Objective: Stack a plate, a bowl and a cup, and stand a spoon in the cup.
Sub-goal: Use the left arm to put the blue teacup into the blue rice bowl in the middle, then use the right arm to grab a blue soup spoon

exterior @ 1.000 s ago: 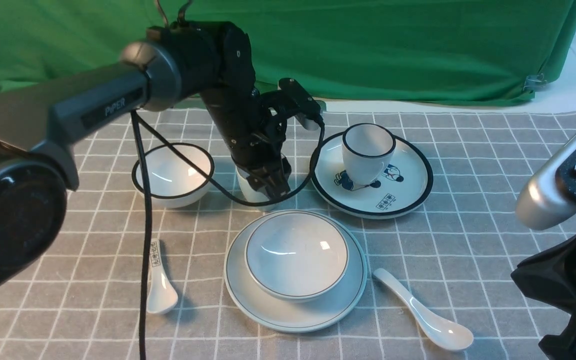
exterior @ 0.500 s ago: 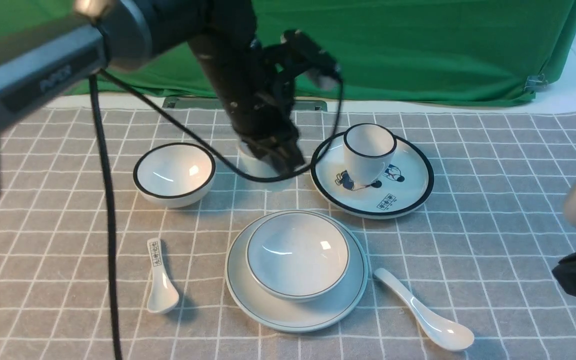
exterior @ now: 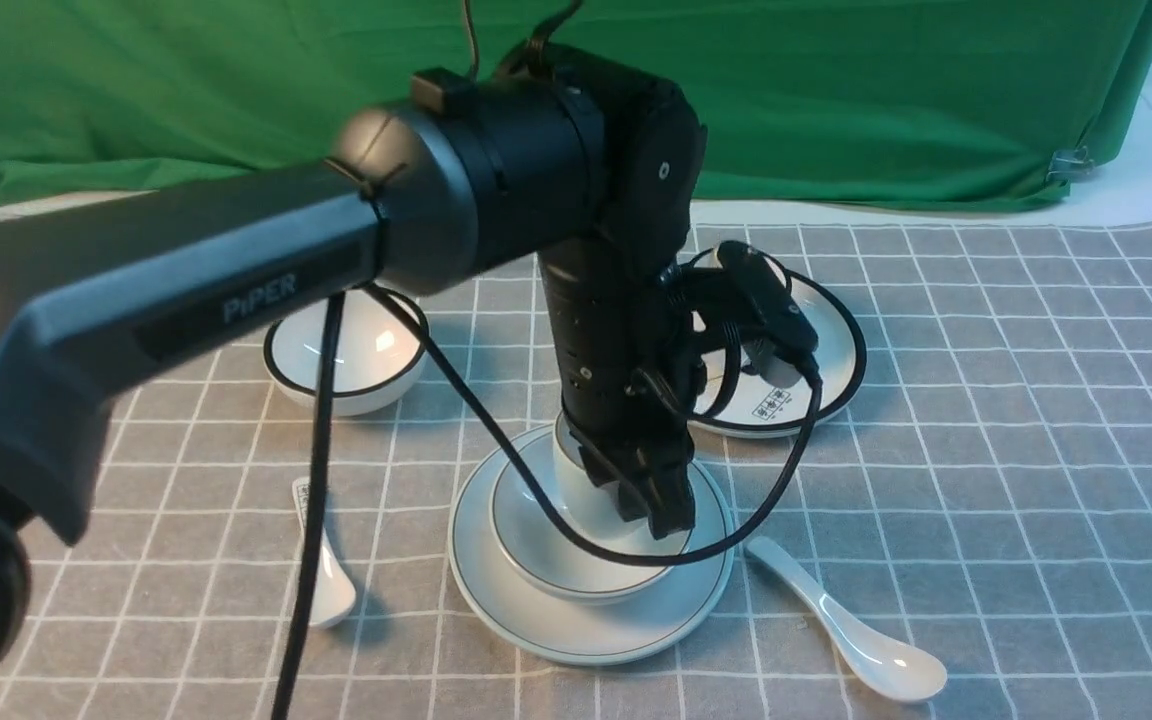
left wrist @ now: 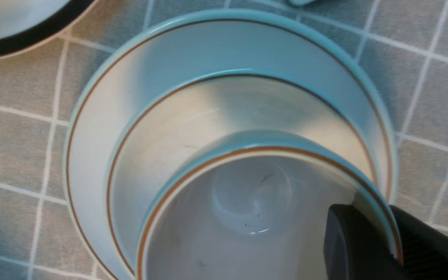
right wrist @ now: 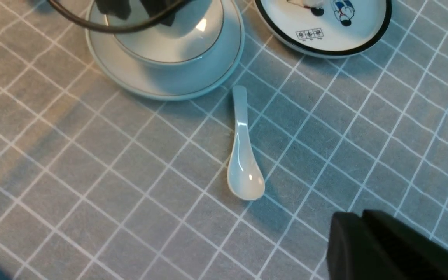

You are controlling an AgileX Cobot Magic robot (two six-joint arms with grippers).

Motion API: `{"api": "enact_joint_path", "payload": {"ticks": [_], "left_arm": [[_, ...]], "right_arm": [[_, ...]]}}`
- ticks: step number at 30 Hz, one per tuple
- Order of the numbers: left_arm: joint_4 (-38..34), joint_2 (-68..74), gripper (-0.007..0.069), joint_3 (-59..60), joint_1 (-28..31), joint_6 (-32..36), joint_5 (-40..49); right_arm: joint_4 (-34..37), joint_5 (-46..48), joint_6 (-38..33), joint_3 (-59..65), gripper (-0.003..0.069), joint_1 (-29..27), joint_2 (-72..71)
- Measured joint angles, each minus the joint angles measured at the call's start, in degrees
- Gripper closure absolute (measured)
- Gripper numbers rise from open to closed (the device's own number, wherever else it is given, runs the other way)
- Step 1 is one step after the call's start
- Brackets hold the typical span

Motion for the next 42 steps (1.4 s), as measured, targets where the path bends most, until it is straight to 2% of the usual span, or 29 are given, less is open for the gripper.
{"api": "enact_joint_path", "payload": {"ticks": [17,22,23,24,26,30,33,35,38,42], "left_arm": [[1.6,3.0,0.0571,0.0,0.1,-1.3,-1.3],[1.6,3.2,0.0456,0.0,0.1,-2.2,-0.2],[1.8,3.2,0.0404,0.0,0.1,-3.3,-0.2],[1.8,3.2,0.0389,0.0,0.1,-3.4,-0.2],[1.8,3.1,0.0297,0.0,0.1,-5.0,0.0],[1.8,0.6,0.0187,0.0,0.1,-7.4,0.0],[1.5,-4.3,0.0167,0.0,0.1,-10.4,0.2],[1.0,-9.2,0.0190,0.0,0.1,-12.7,0.3],[-0.2,-18.1,0.0303,0.0,0.1,-16.1,0.4],[-2.2,-26.9,0.0477,0.8,0.1,-18.0,0.4]], "right_arm": [[-0.1,-0.6,3.7,7.0,0.0571,0.0,0.0],[-0.2,-0.6,7.1,7.0,0.0487,0.0,0.0],[-0.3,-0.6,7.6,7.0,0.0417,0.0,0.0],[-0.3,-0.6,7.7,7.0,0.0400,0.0,0.0],[-0.3,-0.6,8.1,7.0,0.0321,0.0,0.5],[-0.4,-2.2,8.4,7.0,0.0293,0.0,3.9],[-0.3,-4.0,7.6,7.0,0.0299,-0.3,8.6],[0.1,-5.7,6.3,7.0,0.0302,-1.9,13.2],[3.5,-10.2,0.9,7.0,0.0302,-7.3,21.1],[13.1,-14.0,-10.6,5.0,0.0302,-14.9,29.8]]}}
